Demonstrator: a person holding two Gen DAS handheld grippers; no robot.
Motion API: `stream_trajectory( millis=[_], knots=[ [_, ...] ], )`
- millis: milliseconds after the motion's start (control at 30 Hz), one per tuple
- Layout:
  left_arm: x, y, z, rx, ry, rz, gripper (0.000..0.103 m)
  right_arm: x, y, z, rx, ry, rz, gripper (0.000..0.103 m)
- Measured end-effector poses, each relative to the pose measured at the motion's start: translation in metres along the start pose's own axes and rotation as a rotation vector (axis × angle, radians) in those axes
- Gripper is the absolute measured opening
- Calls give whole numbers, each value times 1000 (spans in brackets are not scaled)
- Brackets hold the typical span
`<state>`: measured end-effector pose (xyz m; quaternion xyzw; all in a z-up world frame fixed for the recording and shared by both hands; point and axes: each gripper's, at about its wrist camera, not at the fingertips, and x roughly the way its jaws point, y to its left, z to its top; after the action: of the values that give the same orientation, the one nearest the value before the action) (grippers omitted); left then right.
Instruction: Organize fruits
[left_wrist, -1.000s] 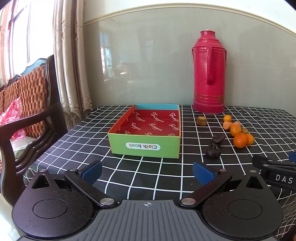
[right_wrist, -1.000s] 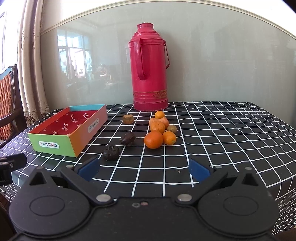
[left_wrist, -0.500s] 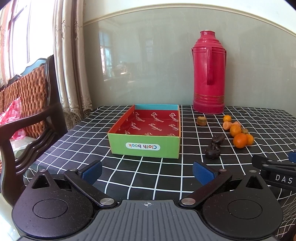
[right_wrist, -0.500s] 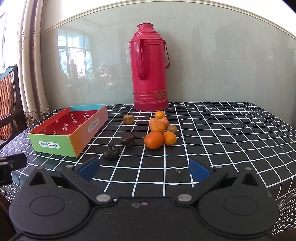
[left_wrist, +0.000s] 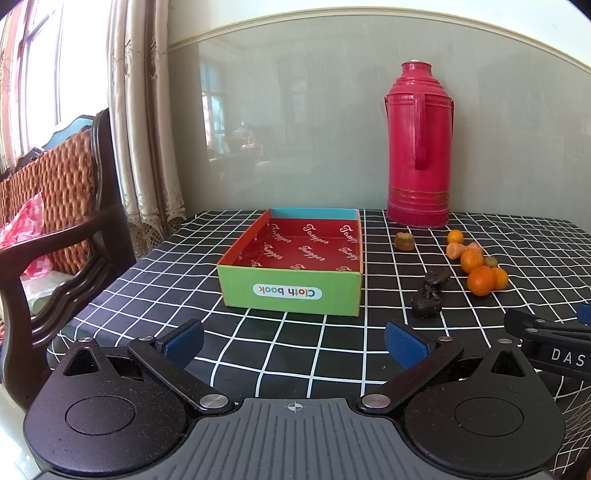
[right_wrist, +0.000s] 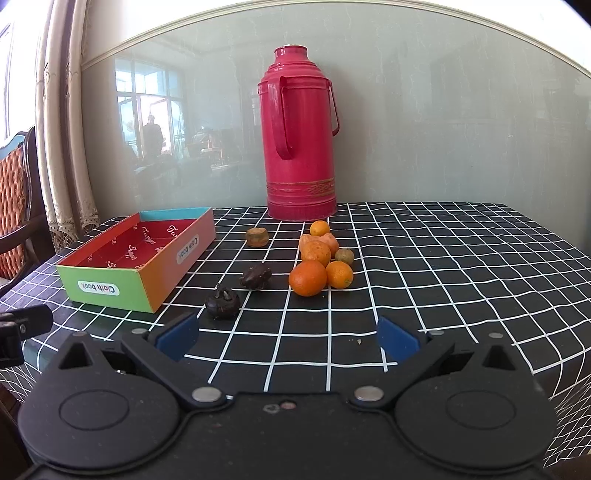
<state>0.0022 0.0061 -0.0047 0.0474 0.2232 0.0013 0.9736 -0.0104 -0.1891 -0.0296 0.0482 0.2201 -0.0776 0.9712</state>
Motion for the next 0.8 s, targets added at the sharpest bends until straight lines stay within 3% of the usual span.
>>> stream_trajectory(
  millis=[800],
  knots=[
    [0, -6, 4, 45, -33, -9, 103, -5, -7, 2, 36, -26, -31, 97]
  ],
)
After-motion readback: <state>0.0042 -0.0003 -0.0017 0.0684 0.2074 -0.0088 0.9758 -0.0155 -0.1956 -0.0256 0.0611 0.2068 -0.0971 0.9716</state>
